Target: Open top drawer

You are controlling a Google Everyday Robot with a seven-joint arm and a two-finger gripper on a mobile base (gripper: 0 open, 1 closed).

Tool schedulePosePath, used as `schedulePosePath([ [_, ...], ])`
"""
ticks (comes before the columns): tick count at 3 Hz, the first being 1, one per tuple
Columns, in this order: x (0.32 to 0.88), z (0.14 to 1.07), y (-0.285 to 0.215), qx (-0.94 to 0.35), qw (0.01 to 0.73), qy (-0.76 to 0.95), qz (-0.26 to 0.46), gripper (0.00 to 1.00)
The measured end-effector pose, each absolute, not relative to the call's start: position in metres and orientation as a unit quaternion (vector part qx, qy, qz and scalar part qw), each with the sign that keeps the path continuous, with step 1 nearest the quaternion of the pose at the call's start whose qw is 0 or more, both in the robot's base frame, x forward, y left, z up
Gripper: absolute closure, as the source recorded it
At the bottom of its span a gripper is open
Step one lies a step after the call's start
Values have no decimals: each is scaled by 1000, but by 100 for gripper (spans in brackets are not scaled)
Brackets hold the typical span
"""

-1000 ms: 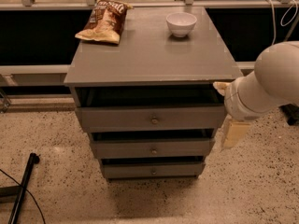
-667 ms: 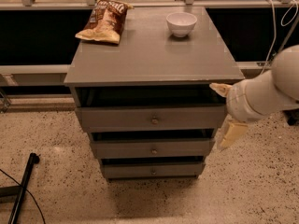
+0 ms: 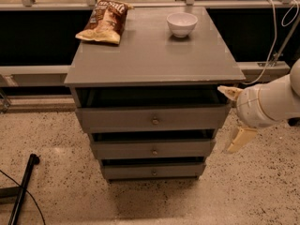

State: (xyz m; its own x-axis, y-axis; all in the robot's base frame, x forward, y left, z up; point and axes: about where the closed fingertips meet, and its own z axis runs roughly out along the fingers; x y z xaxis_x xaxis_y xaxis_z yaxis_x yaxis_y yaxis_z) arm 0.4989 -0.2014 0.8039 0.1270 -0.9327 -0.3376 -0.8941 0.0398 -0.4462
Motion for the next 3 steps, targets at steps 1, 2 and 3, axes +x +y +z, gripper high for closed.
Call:
schedulePosePath([
  [1,500,783,-193,-704,293,647,-4,0],
  [2,504,749,-186,-698,313,644,32,0],
  [3,509,733,-184,-692,326,642,53,0],
])
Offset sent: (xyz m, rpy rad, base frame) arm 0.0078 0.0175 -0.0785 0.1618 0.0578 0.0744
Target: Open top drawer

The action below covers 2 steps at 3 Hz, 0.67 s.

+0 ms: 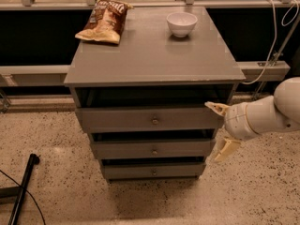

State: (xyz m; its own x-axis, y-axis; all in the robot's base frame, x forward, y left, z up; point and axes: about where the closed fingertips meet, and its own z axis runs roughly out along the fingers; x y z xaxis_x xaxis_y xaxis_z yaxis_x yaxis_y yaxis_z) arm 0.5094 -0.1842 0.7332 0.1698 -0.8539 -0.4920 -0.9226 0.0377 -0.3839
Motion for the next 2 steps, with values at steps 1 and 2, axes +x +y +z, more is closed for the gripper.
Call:
schedulePosePath([
  [1,528,723,-174,-698,336,630,58,0],
  [2,555,714,-164,-708,325,626,31,0],
])
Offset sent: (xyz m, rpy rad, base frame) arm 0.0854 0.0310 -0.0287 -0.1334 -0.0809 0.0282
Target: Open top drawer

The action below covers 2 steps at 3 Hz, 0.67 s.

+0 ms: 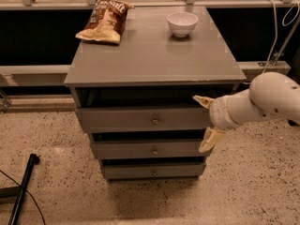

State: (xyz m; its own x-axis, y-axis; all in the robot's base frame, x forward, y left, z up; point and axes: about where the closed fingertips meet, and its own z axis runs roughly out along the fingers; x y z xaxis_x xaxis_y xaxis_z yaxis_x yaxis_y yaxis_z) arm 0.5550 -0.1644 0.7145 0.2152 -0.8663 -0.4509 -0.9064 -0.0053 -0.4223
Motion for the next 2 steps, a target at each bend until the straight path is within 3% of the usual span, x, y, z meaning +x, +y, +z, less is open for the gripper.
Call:
schedulePosePath([
  [2,612,671,-151,-732,281,620,-14,0],
])
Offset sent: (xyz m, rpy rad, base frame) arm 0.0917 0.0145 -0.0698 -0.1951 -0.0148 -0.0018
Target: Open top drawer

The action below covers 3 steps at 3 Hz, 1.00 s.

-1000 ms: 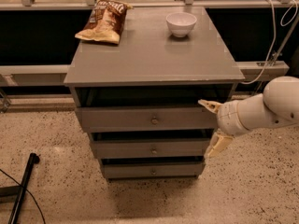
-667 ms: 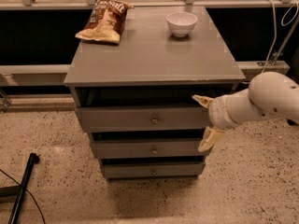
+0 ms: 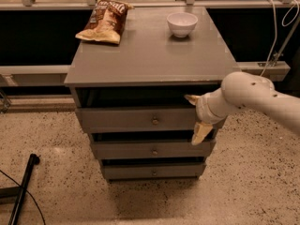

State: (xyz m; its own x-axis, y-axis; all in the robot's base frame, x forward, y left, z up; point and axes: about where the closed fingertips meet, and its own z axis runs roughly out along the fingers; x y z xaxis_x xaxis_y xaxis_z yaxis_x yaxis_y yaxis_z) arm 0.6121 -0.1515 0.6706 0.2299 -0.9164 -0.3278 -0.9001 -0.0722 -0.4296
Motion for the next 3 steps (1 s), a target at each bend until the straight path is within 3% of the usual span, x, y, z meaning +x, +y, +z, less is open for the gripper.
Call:
schedulePosePath([
  [1,631,653,-147,-738,261,622,-37,0],
  [2,643,644,-145,-736,240,631,-55,14],
  [3,646,640,-146,-730,226,642,-58,37],
])
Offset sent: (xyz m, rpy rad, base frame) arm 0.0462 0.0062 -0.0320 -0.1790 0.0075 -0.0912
